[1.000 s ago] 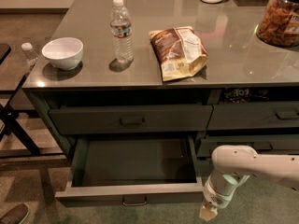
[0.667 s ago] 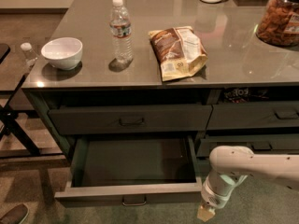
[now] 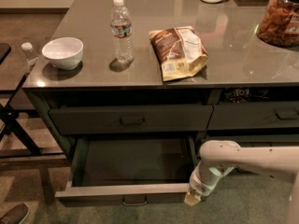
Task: Close middle drawer
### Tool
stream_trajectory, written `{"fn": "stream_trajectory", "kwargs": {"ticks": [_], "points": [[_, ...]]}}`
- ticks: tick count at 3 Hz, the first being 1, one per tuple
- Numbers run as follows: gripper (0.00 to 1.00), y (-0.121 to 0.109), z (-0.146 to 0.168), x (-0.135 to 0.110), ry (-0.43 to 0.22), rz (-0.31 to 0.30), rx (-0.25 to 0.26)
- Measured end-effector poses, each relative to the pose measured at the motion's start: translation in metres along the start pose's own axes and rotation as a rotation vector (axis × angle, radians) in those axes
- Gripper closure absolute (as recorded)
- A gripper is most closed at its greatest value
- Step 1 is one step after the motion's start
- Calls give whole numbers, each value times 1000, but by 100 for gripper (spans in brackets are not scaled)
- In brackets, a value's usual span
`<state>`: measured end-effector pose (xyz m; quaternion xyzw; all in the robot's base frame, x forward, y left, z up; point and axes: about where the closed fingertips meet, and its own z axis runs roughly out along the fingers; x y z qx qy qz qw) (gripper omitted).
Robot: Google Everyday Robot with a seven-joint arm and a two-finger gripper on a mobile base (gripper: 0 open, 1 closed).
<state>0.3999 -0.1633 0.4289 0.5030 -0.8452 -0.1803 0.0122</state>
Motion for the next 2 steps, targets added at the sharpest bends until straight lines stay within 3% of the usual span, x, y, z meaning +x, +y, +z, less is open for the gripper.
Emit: {"fn": "stream_trajectory", "kwargs": {"ticks": [2], "points": [[100, -33, 1, -39, -24, -12, 71]]}}
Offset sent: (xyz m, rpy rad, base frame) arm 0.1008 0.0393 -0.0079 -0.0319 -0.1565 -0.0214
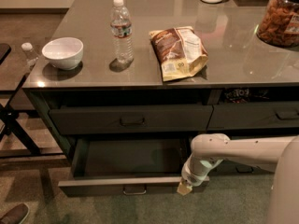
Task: Close middle drawer
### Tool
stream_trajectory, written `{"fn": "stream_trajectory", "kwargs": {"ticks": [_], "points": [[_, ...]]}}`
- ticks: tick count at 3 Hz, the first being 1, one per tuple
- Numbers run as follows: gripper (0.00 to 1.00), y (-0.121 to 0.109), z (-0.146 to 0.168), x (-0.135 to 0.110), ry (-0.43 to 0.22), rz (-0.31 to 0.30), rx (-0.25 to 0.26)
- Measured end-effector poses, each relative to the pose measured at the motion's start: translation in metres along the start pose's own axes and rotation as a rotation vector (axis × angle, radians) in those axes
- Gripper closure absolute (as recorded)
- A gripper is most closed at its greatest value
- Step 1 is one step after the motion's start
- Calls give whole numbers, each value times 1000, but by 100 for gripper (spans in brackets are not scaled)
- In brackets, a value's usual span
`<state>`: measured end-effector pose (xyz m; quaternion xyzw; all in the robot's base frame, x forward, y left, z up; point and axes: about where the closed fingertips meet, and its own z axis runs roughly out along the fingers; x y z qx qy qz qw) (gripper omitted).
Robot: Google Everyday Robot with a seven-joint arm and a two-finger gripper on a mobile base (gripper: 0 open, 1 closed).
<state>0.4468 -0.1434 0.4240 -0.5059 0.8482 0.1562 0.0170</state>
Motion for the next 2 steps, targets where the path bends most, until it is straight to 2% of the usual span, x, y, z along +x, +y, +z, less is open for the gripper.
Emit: {"fn": "stream_trajectory", "kwargs": {"ticks": [2], "points": [[100, -2, 2, -4, -26, 19, 14]]}}
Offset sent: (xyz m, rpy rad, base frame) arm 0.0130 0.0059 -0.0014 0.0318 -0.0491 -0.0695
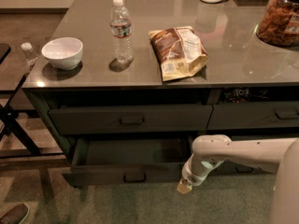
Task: Close middle drawer
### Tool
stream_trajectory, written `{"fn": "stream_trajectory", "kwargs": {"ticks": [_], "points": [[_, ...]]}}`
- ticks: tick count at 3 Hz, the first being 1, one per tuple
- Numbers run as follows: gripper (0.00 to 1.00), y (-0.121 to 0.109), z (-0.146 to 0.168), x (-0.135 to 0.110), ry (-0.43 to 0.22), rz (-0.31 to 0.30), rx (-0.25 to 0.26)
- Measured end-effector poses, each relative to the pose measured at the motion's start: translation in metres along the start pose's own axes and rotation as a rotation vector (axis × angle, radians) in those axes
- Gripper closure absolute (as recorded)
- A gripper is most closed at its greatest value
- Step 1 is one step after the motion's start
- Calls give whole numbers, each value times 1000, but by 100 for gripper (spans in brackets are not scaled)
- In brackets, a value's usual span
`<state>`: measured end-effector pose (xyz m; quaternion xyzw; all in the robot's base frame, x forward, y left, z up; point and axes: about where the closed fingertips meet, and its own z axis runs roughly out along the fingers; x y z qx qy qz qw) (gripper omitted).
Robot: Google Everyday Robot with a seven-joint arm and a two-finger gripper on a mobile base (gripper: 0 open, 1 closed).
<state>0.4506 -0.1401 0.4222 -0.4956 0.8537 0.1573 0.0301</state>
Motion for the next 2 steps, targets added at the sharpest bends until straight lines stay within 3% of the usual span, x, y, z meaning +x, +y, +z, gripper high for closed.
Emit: {"fn": "stream_trajectory", "kwargs": {"ticks": [1, 2], "points": [[100, -25, 0, -34, -64, 6, 59], [100, -42, -9, -56, -88, 7, 106]]}}
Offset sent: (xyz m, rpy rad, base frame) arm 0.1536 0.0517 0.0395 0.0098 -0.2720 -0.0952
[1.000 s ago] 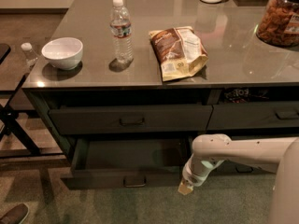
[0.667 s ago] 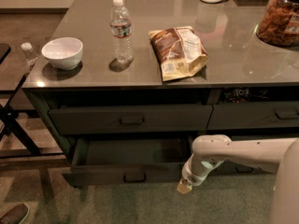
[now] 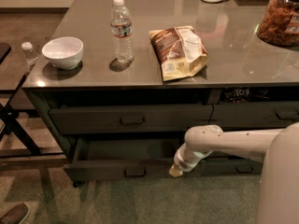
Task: Close middle drawer
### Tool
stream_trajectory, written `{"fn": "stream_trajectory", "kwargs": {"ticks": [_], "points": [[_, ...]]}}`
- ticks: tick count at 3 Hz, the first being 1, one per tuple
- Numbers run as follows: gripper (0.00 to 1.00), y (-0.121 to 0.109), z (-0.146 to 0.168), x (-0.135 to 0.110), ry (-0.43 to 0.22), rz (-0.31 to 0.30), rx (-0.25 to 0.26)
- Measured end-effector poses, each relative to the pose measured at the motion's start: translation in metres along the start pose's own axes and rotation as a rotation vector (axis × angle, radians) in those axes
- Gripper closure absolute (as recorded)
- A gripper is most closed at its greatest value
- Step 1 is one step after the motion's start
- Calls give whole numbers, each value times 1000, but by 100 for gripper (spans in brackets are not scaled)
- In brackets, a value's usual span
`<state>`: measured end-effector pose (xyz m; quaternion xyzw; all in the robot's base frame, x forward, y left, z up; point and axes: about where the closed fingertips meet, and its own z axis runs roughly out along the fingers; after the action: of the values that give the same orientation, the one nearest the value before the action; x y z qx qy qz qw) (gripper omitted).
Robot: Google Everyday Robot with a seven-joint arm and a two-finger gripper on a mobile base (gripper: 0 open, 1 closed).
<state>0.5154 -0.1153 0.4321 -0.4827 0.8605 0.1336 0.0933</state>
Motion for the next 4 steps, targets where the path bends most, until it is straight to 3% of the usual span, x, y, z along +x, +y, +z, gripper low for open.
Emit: {"fn": "stream_trajectory", "kwargs": {"ticks": [1, 3, 4], "points": [[100, -25, -7, -17, -18, 5, 65], [100, -36, -1, -28, -19, 27, 90], [100, -63, 1, -46, -35, 61, 145]]}}
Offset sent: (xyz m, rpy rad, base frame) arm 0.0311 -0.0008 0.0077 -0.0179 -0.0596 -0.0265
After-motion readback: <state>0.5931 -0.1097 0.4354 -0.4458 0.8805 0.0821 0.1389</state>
